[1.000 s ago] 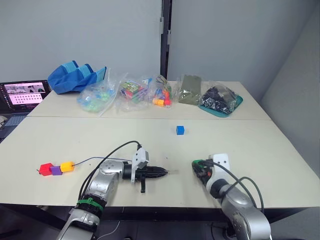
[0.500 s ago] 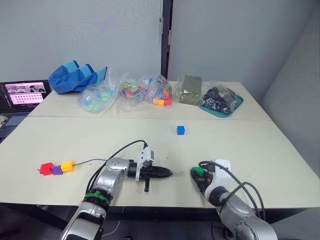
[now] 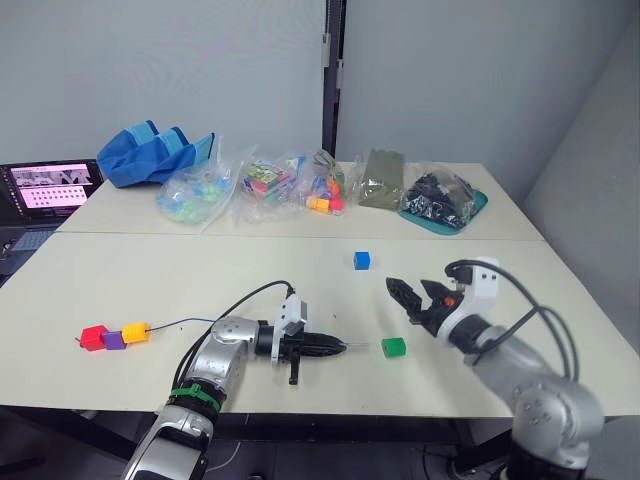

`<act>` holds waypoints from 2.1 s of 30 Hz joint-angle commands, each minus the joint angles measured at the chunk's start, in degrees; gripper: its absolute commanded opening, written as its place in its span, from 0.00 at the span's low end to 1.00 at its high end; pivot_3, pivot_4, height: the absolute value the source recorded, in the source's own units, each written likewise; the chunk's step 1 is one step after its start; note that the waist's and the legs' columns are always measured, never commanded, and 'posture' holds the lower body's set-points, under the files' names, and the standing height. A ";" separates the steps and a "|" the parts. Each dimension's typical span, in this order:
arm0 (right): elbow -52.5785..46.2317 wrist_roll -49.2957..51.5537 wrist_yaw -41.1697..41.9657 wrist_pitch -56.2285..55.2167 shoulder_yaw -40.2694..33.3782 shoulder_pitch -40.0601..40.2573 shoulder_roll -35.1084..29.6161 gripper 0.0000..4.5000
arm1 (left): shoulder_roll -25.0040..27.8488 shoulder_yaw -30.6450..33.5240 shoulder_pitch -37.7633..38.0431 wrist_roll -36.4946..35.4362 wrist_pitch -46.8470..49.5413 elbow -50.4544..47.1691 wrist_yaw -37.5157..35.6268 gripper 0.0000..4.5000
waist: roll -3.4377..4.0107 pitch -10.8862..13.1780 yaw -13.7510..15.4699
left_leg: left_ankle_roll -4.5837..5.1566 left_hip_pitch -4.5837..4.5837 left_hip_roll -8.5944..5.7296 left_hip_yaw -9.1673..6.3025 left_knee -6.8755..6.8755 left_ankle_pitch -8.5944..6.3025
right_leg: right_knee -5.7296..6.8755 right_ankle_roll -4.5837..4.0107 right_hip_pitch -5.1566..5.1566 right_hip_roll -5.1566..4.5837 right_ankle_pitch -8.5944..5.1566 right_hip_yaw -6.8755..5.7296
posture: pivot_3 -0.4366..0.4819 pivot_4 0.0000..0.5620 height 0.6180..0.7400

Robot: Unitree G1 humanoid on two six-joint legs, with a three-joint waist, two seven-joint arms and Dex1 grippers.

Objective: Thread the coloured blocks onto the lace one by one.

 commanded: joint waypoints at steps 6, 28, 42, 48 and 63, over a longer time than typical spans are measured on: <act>8.88 -11.18 42.09 -21.59 24.44 -5.63 -37.94 1.00 | 0.11 -0.50 2.59 0.17 0.51 -3.22 1.85 0.00 | 0.08 0.01 -0.29 | 0.13 0.01 -0.02 0.00 0.00 -0.08 | -0.27 0.04 0.07 -0.01 -0.02 0.00 | 0.48 0.27 1.00; 29.76 -34.06 60.65 -42.78 41.78 -17.54 -33.12 0.42 | 0.62 -1.49 6.09 0.41 1.45 -9.60 5.06 0.00 | 0.09 0.03 0.55 | 0.03 -0.01 -0.04 0.03 0.04 -0.02 | -0.35 0.09 0.07 -0.03 0.05 0.01 | 0.48 0.27 1.00; 21.51 -33.46 60.57 -32.41 40.09 -15.47 -33.88 0.27 | 1.53 -2.56 4.93 1.96 0.74 -7.21 5.45 0.00 | 0.09 0.03 1.06 | 0.02 0.00 -0.04 0.03 0.06 -0.02 | -0.33 0.09 0.08 -0.03 0.05 0.01 | 0.48 0.27 1.00; 20.74 -35.05 59.49 -30.89 41.77 -14.58 -33.46 0.27 | 1.44 -3.75 4.49 2.74 0.73 -6.27 5.64 0.00 | 0.10 0.02 1.07 | 0.02 0.01 -0.04 0.03 0.07 -0.01 | -0.32 0.09 0.08 -0.03 0.05 0.01 | 0.48 0.27 1.00; 16.11 -33.06 56.92 -26.78 39.22 -13.89 -32.75 0.87 | 3.19 -2.93 4.90 2.47 1.10 -6.41 4.72 0.00 | 0.10 0.02 0.72 | 0.02 0.02 -0.04 0.03 0.08 -0.02 | -0.30 0.09 0.09 -0.03 0.06 0.02 | 0.48 0.27 1.00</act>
